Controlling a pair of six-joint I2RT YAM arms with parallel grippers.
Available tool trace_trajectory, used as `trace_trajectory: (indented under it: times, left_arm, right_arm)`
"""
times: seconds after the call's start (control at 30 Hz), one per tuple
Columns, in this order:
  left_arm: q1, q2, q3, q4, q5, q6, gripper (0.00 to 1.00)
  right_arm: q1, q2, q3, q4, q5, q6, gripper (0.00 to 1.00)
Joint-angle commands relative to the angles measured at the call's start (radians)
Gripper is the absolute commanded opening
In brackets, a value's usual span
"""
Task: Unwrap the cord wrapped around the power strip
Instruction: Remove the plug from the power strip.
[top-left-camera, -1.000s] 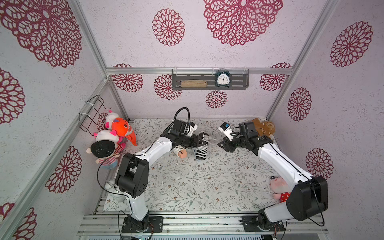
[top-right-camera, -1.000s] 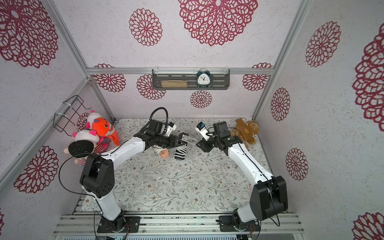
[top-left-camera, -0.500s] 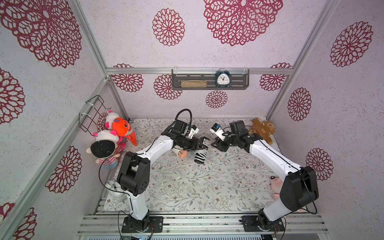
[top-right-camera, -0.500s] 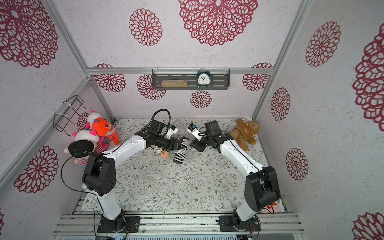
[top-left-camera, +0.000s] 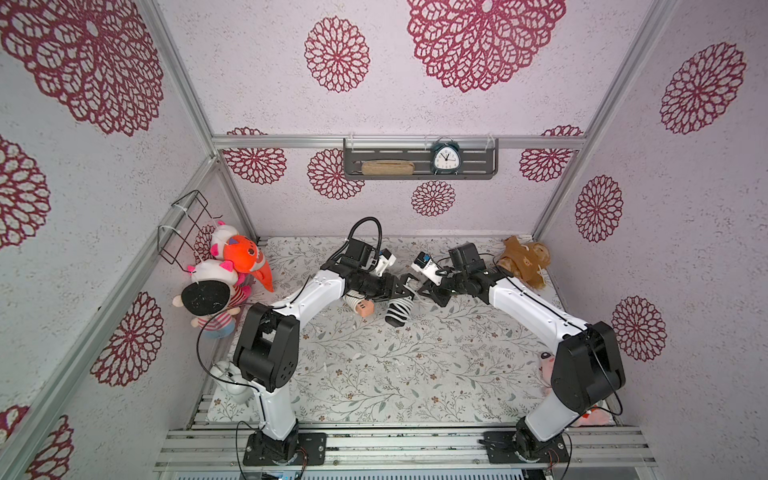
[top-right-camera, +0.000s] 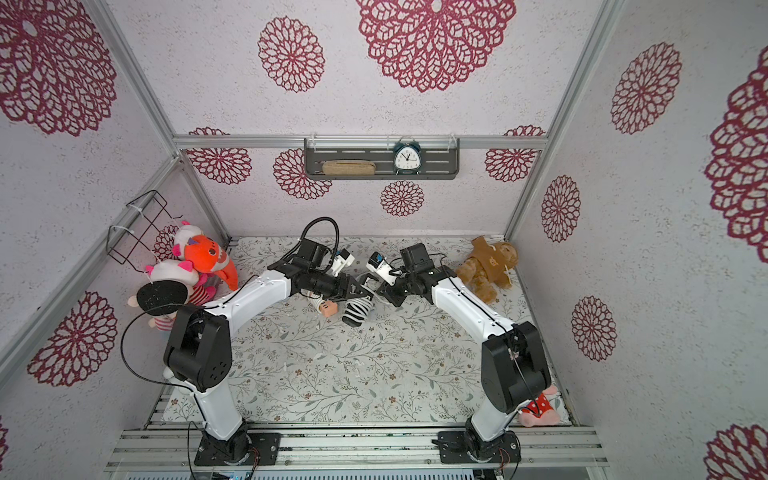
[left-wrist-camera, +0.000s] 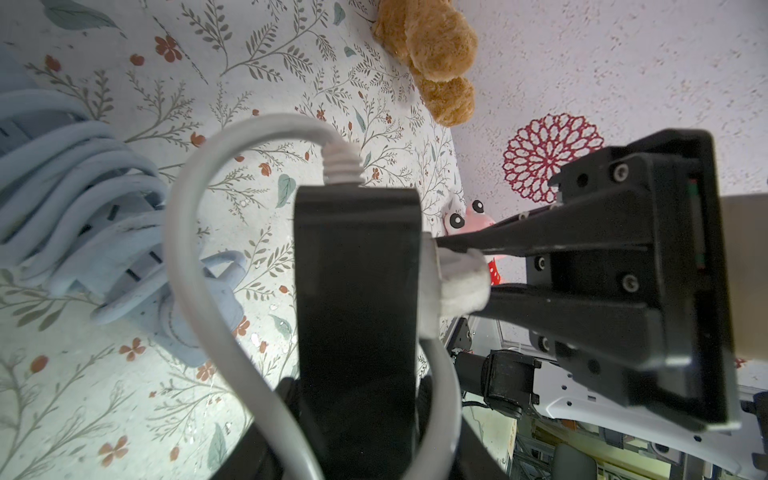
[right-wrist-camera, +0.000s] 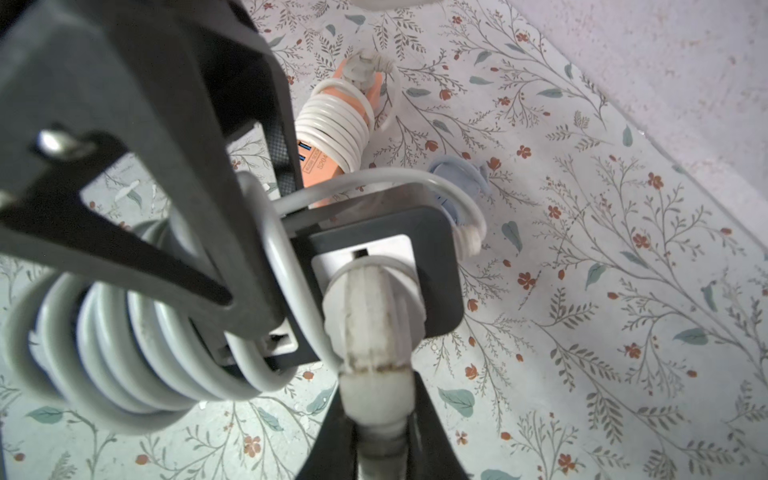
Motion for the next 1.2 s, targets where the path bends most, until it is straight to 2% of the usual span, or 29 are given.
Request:
trace_trajectory:
  times: [0.0, 0.2, 0.43, 0.53, 0.7, 0.93, 1.07, 1.17]
  left_arm:
    - [0.003, 0.006, 0.021, 0.035, 0.005, 0.001, 0.00]
    - [0.034, 0.018, -0.024, 0.082, -0.061, -0.078, 0.00]
    - [0.042, 0.022, -0.024, -0.026, -0.249, -0.019, 0.00]
    - [0.043, 0.023, -0.033, -0.047, -0.296, -0.010, 0.00]
    - [0.065, 0.045, -0.061, 0.005, -0.217, -0.052, 0.00]
    - [0.103, 0.058, -0.080, 0.024, -0.247, -0.096, 0.00]
    - [0.104, 0.063, -0.061, -0.014, -0.307, -0.095, 0.00]
    - [0.110, 0.063, -0.071, 0.015, -0.270, -0.116, 0.00]
  right_arm:
    - [0.000, -0.018, 0.018, 0.059, -0.045, 0.028, 0.00]
    - [-0.015, -0.031, 0.016, 0.084, -0.077, 0.062, 0.00]
    - [-0.060, -0.118, -0.075, 0.265, -0.122, 0.163, 0.00]
    - [-0.077, -0.148, -0.116, 0.330, -0.123, 0.194, 0.00]
    - [-0.088, -0.196, -0.175, 0.428, -0.143, 0.223, 0.00]
    - [-0.096, -0.247, -0.204, 0.457, -0.168, 0.225, 0.00]
    - [-0.087, -0.262, -0.209, 0.434, -0.104, 0.197, 0.00]
    - [-0.058, -0.279, -0.222, 0.433, 0.006, 0.159, 0.00]
